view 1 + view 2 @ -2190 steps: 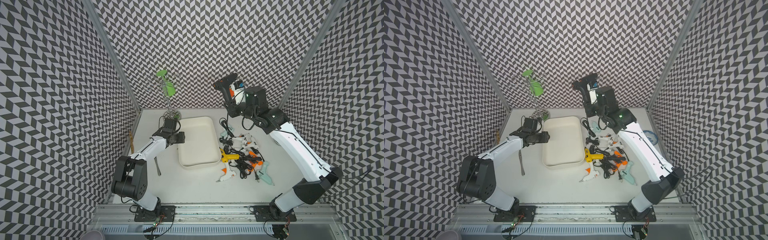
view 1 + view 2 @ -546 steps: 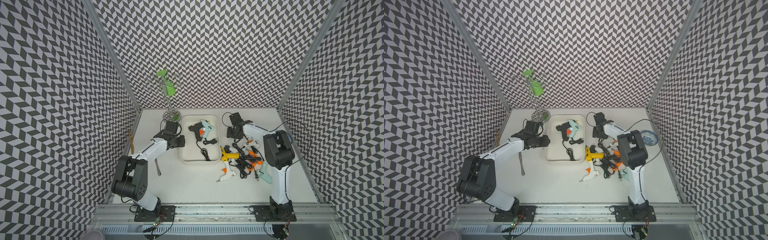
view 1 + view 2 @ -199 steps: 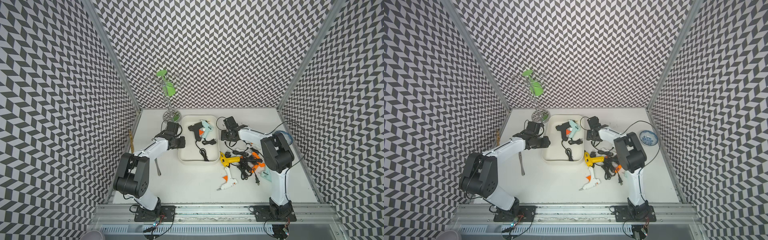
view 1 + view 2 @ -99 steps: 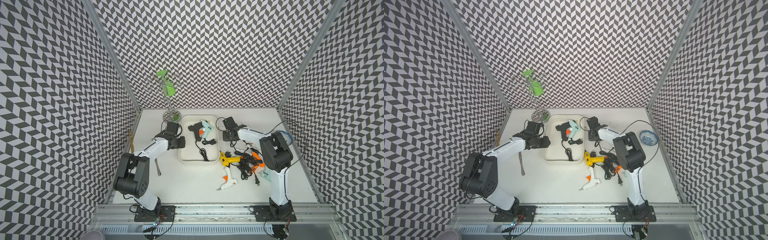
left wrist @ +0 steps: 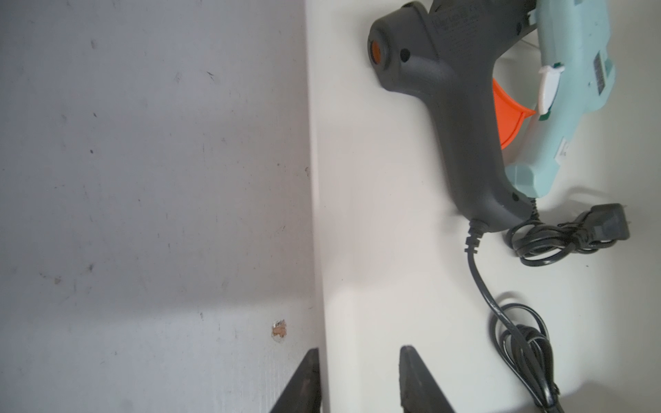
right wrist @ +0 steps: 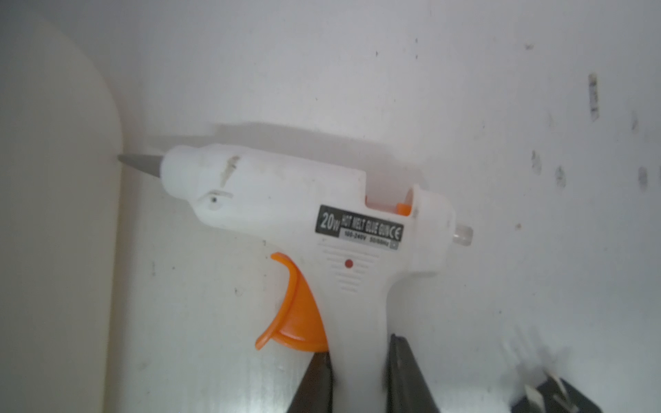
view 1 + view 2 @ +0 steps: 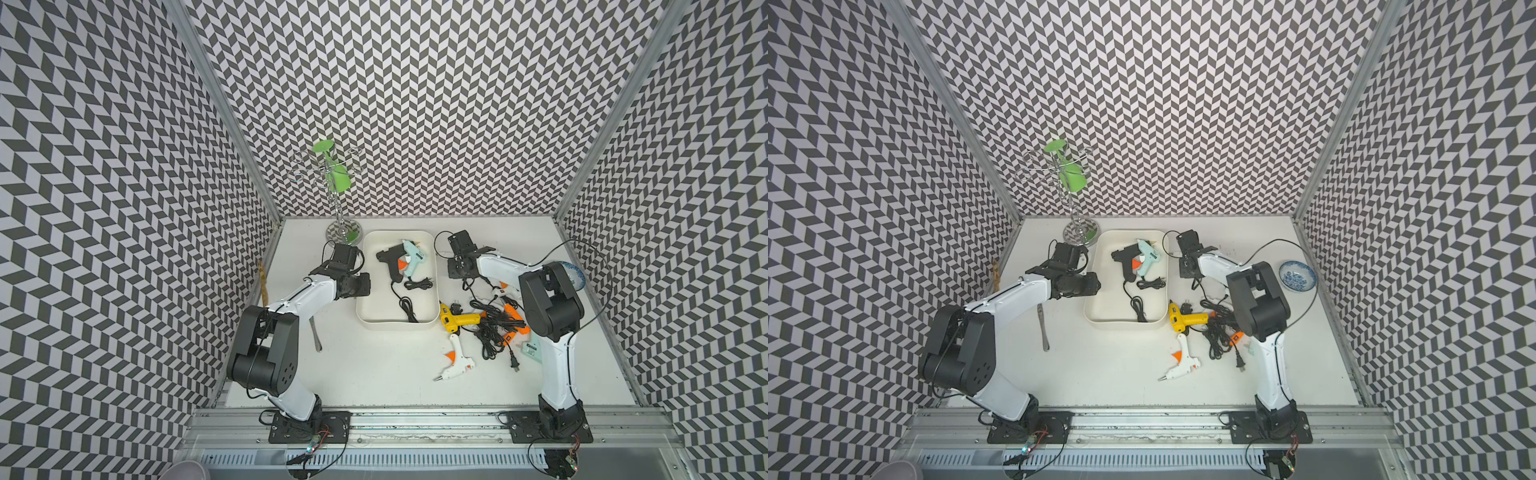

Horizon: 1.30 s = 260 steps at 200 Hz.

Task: Put the hot melt glue gun into the storage box
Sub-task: Pick up the hot melt adhesive gun from the center of the board, then place the hot melt adhesive gun in the storage box.

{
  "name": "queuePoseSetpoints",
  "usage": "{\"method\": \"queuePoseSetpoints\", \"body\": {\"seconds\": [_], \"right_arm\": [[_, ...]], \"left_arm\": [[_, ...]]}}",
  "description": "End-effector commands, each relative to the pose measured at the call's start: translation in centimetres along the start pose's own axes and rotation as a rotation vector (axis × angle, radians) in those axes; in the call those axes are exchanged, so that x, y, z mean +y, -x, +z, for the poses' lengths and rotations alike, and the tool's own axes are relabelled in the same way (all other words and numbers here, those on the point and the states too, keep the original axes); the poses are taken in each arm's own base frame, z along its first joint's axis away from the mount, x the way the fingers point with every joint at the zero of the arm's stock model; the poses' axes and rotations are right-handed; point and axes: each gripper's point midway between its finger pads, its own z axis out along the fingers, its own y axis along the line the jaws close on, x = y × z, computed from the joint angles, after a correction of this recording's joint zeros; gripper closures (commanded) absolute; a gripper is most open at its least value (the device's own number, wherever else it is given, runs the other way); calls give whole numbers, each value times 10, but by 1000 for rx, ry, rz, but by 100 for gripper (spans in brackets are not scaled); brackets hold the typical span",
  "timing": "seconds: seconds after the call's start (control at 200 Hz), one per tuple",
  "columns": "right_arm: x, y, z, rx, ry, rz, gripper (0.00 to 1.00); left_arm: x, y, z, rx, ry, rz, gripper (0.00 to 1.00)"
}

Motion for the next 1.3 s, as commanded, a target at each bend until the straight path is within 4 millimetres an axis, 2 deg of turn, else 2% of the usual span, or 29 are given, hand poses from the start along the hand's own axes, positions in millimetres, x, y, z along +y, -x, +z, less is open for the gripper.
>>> {"method": "queuePoseSetpoints", "body": {"seconds": [0.0,0.19,0.265,0.335,0.486,0.681,0.911,1.046,1.181,1.297], "right_arm": [[-27,-46,13,159,-71,-29,88],[-31,-20,-5,113,-52,-23,96],[-31,-7,-19,82,-43,-22,97],[-31,9,-38,36,-31,-14,97],[-26,45,-93,-56,6,-9,97],[8,85,-168,-195,67,-50,97],[69,134,-281,-442,202,-104,97],[88,156,-338,-565,255,-111,97],[107,164,-368,-631,317,-124,97],[134,160,-387,-671,379,-159,97]], "left_arm": [[-1,8,-7,-38,-8,7,61],[1,9,-8,-43,-4,3,61],[3,10,-9,-50,4,-5,60],[6,11,-10,-54,9,-19,60],[12,17,-14,-79,13,-50,59],[11,15,-8,-60,-6,-72,60],[11,16,-10,-69,-12,-75,60],[11,15,-11,-70,-17,-80,60],[11,15,-10,-71,-18,-81,60],[12,13,-9,-68,-19,-83,60]]}}
